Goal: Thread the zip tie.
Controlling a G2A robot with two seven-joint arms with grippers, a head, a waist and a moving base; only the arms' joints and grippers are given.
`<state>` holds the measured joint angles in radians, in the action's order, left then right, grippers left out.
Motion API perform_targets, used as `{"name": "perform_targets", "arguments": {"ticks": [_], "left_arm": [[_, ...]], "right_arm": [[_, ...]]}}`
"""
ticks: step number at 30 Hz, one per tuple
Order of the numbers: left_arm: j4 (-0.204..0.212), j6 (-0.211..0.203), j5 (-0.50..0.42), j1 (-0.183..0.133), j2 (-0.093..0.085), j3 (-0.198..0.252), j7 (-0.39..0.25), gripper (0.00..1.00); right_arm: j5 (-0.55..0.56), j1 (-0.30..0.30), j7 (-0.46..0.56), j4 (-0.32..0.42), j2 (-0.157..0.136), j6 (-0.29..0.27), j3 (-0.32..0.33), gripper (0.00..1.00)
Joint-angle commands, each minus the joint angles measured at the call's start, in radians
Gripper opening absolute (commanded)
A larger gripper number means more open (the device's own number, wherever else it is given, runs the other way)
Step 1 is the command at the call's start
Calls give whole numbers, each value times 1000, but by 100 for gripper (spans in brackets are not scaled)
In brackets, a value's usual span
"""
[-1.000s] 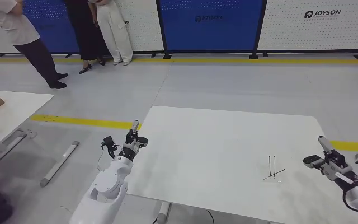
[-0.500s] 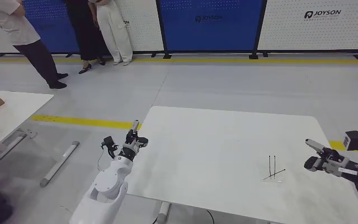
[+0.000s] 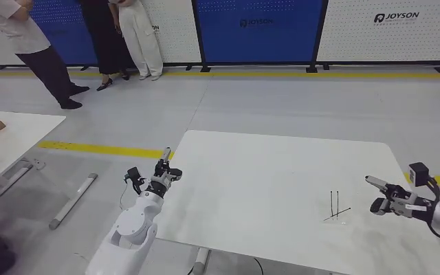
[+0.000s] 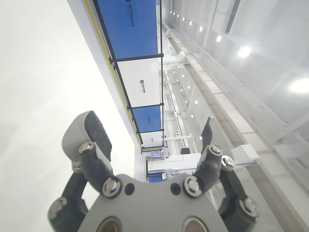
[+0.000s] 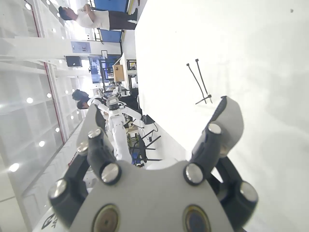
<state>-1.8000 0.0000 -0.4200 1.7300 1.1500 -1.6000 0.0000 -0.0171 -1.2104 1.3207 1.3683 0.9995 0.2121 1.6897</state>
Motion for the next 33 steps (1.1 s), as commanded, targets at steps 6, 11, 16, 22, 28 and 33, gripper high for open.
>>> {"name": "perform_targets", "arguments": {"ticks": [6, 11, 16, 22, 28, 33], "left_arm": [[0, 0, 0, 0, 0, 0, 0, 100], [0, 0, 0, 0, 0, 0, 0, 100], [0, 0, 0, 0, 0, 0, 0, 100], [0, 0, 0, 0, 0, 0, 0, 100], [0, 0, 0, 0, 0, 0, 0, 100], [0, 0, 0, 0, 0, 0, 0, 100]], "right_arm": [[0, 0, 0, 0, 0, 0, 0, 100], [-1, 2, 51, -11, -7, -41, -14, 100], [98, 26, 69, -19, -27, -55, -59, 100], [148, 64, 69, -48, -55, -97, -151, 100], [148, 64, 69, -48, -55, -97, -151, 100], [148, 64, 69, -48, -55, -97, -151, 100]]}}
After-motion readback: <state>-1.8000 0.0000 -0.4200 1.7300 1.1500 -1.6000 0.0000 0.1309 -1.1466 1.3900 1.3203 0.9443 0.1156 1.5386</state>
